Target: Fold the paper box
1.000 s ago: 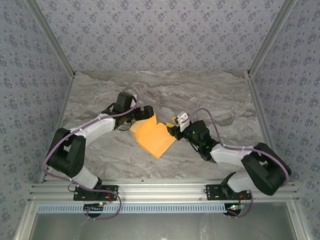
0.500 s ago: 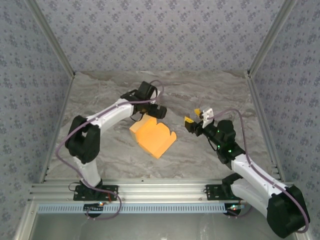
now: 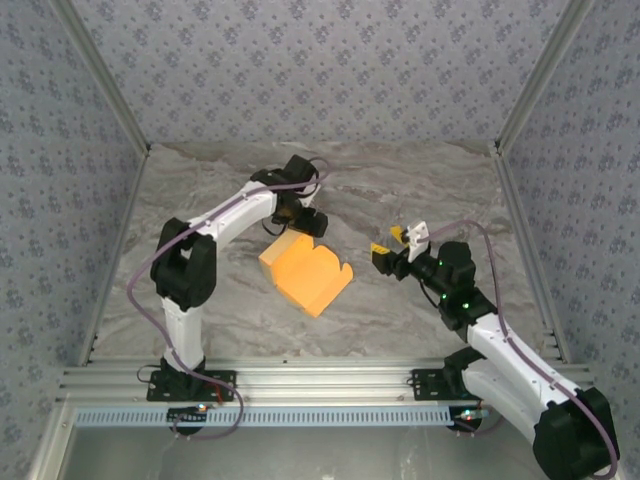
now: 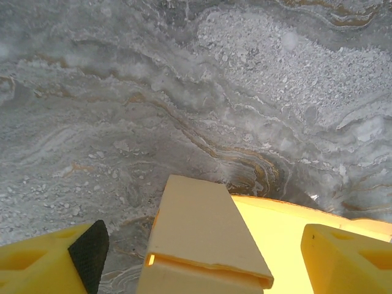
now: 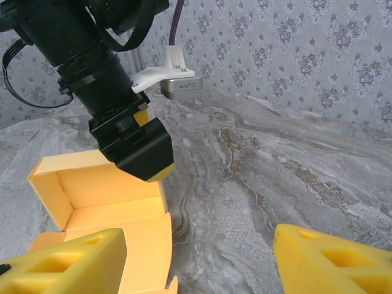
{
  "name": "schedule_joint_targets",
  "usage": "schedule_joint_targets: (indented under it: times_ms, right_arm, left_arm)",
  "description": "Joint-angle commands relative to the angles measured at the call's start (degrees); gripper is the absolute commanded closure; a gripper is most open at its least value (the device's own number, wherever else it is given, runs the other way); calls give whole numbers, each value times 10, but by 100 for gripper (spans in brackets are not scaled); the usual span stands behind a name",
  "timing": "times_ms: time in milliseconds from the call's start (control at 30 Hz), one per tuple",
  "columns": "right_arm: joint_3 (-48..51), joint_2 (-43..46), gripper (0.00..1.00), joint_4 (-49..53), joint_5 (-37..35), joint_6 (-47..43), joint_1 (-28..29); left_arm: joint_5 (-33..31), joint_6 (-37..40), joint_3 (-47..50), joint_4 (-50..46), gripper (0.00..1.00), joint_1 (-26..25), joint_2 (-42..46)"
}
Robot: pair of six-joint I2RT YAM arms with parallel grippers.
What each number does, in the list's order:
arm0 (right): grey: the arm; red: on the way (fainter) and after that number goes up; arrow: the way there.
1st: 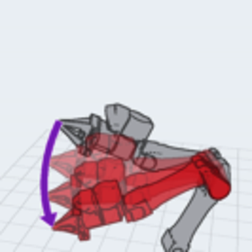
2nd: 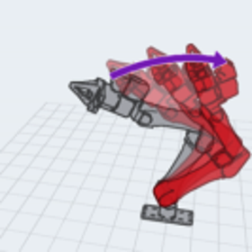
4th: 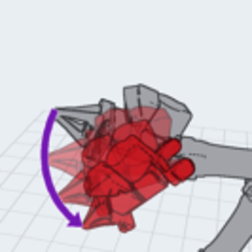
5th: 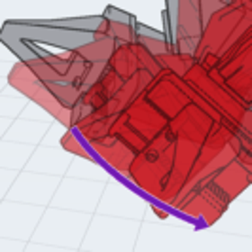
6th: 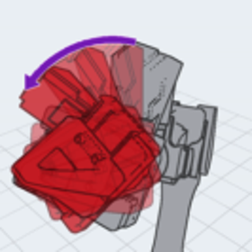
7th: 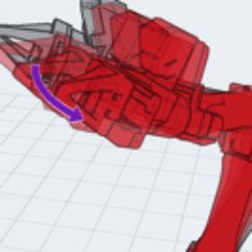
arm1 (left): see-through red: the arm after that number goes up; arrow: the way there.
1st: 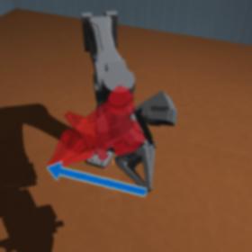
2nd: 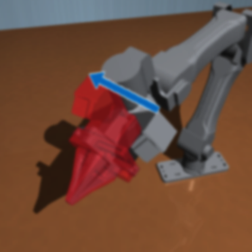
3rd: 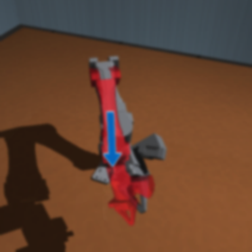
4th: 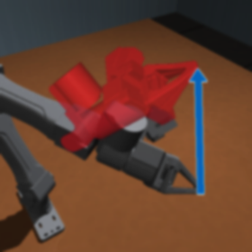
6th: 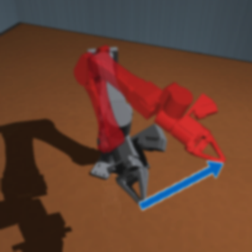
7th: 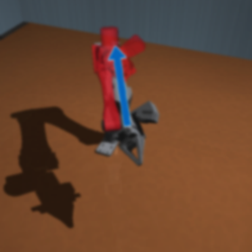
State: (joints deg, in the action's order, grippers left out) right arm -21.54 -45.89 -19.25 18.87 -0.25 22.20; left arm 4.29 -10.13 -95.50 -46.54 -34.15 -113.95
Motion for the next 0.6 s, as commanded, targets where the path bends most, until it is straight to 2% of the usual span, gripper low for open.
schedule_joint_targets:
  times_ms: [0,100,333,467,500,567]
  right_arm:
    - [-3,17,33,24,14,1,-5]
    - [-1,27,33,32,13,0,-8]
    - [11,45,33,35,6,1,-11]
    - [12,44,33,33,6,2,-12]
    - [12,44,33,33,8,2,-14]
    - [10,44,33,35,10,3,-13]
  left_arm:
    - [37,-9,-28,-48,19,2,-26]
    - [41,-8,-42,-56,23,1,-40]
    - [29,3,-44,-58,40,1,-49]
    - [28,14,-45,-59,54,1,-47]
    - [29,20,-45,-59,61,1,-46]
    - [26,28,-46,-59,63,1,-44]
